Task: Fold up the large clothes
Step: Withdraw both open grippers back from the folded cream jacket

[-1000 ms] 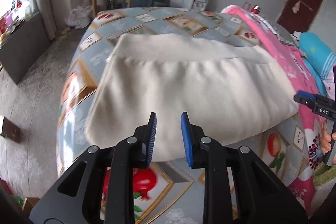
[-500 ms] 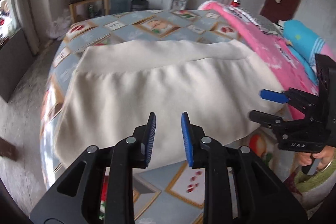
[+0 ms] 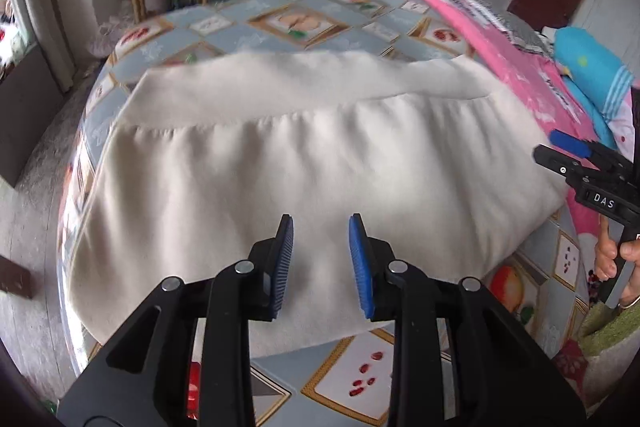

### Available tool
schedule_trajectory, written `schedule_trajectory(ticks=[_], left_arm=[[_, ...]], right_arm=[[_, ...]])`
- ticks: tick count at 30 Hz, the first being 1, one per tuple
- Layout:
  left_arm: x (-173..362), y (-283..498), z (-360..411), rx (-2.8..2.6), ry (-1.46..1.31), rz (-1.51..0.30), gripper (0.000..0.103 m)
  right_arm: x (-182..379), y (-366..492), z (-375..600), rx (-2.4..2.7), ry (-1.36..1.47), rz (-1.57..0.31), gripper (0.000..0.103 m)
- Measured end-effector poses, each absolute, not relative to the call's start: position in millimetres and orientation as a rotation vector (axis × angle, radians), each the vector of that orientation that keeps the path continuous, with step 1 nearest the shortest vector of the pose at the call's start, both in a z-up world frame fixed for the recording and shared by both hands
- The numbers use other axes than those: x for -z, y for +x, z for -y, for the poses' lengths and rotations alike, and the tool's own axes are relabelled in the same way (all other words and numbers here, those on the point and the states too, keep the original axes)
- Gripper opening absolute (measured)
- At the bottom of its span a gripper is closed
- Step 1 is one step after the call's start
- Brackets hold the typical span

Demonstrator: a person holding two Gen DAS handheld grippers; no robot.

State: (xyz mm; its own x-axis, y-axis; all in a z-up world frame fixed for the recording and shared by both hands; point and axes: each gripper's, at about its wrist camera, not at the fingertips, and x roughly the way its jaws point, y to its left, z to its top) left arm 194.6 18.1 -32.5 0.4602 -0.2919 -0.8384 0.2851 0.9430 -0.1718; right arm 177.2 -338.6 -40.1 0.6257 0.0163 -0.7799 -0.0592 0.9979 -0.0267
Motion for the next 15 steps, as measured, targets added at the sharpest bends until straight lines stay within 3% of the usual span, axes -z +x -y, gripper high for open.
schedule_trajectory(ticks=[3, 11, 15], left_arm=[[44, 203, -34, 0.368, -0.104, -1.063, 0.025], [9, 247, -58, 0.286, -0.141, -0.97, 0.026], [15, 295, -43, 0.2, -0.095, -0.996, 0.026]], right_arm=[[77, 182, 370, -0.027, 0.043, -0.981, 0.065], [13, 224, 368, -0.137, 0.18, -0.847, 0.065], [24, 283, 339, -0.175, 0.243, -0.886, 0.066]])
